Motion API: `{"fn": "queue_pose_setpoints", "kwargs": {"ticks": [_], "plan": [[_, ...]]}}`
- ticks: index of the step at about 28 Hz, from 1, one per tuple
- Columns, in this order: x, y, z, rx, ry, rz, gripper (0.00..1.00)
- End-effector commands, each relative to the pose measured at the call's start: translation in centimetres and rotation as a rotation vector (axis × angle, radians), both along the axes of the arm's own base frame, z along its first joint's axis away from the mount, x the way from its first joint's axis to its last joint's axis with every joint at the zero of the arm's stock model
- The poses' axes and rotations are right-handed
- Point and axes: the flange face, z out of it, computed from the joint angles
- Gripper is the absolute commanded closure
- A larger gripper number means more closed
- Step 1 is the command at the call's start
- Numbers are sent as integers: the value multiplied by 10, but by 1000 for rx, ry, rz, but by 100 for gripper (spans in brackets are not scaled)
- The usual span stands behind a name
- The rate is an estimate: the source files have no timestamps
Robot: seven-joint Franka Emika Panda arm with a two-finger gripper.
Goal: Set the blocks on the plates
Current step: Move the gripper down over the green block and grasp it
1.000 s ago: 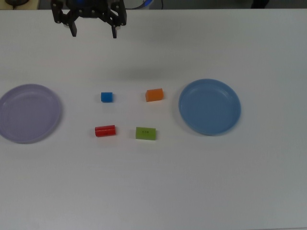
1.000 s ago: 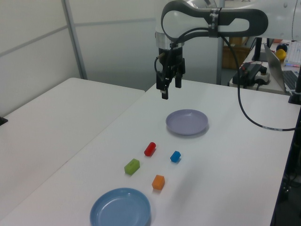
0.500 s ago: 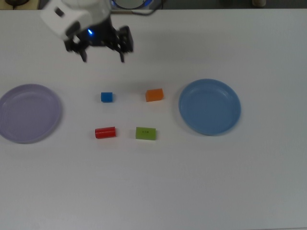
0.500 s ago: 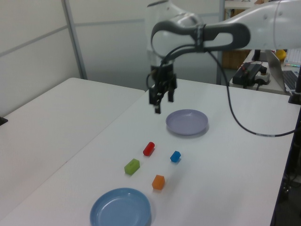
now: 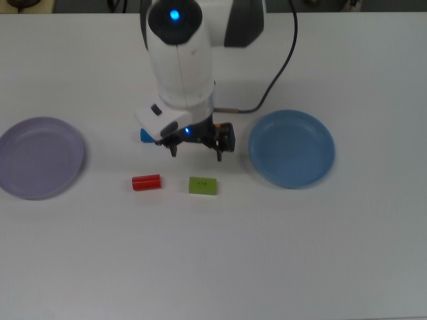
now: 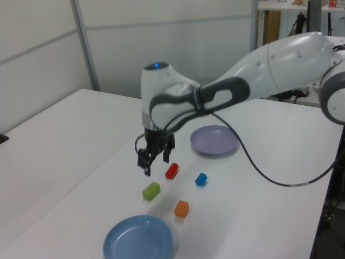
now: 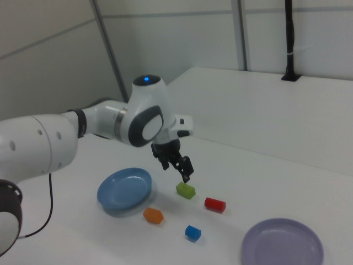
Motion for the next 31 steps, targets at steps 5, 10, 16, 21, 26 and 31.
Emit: {"fn": "queue_pose_setpoints", "kwargs": {"ticks": [5, 10, 16, 21, 26, 31], "plan": [[14, 1, -38, -16, -58, -13, 0], [18, 15, -57, -16, -70, 5, 0], [18, 17, -65, -23, -62, 13, 0], [18, 17, -72, -24, -53, 14, 18], [18, 17, -72, -45, -55, 29, 32], [18, 16, -72, -48, -54, 32, 33]]}}
